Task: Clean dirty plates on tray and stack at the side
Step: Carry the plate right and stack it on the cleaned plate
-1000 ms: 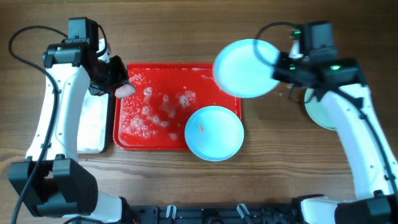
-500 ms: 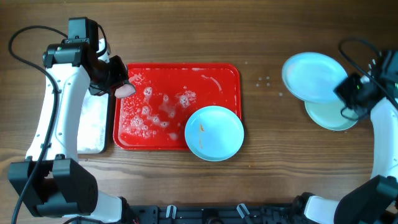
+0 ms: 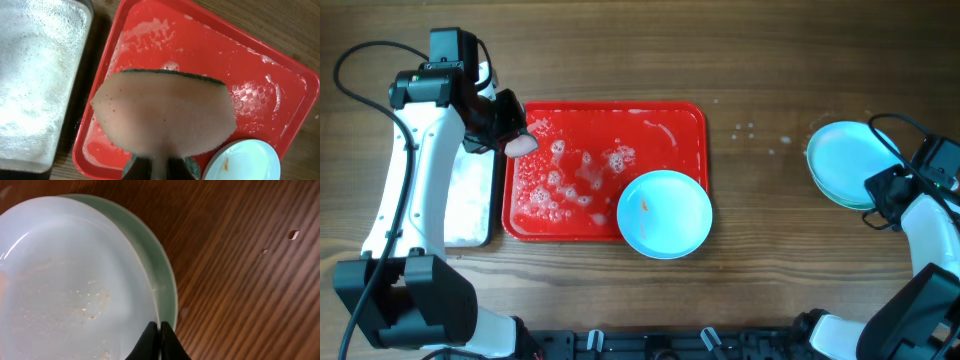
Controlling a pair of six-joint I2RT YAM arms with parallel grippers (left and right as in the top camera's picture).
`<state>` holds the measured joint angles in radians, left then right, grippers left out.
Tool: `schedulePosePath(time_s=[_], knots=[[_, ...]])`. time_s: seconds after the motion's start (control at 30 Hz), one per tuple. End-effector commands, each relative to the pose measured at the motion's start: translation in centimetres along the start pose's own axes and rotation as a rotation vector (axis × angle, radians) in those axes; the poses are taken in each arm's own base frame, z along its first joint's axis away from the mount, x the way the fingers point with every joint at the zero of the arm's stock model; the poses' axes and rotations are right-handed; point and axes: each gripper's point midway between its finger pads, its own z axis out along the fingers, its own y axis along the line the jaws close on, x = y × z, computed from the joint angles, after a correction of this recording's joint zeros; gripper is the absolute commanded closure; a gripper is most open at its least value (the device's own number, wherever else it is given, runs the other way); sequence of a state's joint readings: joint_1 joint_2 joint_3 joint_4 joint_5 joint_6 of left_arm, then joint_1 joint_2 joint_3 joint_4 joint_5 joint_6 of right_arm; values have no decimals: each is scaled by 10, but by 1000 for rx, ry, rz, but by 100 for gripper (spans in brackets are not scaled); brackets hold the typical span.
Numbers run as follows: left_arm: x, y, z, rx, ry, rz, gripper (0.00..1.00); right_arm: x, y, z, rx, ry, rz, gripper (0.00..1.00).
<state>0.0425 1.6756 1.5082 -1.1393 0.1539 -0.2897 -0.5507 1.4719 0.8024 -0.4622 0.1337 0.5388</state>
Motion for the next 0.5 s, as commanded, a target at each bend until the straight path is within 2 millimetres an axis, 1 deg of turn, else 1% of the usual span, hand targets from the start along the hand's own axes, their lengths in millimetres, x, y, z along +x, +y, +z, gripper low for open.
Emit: schedulePosePath(time_s=[0.0,0.13,0.17,0.2,0.27,0.3,0.33,0.37,0.4,0.47], knots=[[0,5,4,-11,7,12,96,-3,-10,-1,50,-30,31,96],[0,5,4,-11,7,12,96,0,-15,-1,75,-23,40,96],[0,5,4,-11,6,12,96,0,-15,-1,75,-23,40,92],[0,5,4,-11,6,12,96,0,-14,-1,72,-23,40,79],[0,5,4,-11,6,12,96,-1,-8,-2,38,-17,23,38],[0,4,4,-11,6,12,96,-2,0,-3,1,-7,-10,28],[0,5,4,-11,6,12,96,-3,9,-6,-44,4,-41,21],[0,4,4,-11,6,12,96,-6,26,-13,-129,21,-94,18],[0,5,4,-11,6,12,96,-6,37,-19,-188,31,-119,17],[0,5,4,-11,6,12,96,-6,66,-42,-351,54,-177,16]])
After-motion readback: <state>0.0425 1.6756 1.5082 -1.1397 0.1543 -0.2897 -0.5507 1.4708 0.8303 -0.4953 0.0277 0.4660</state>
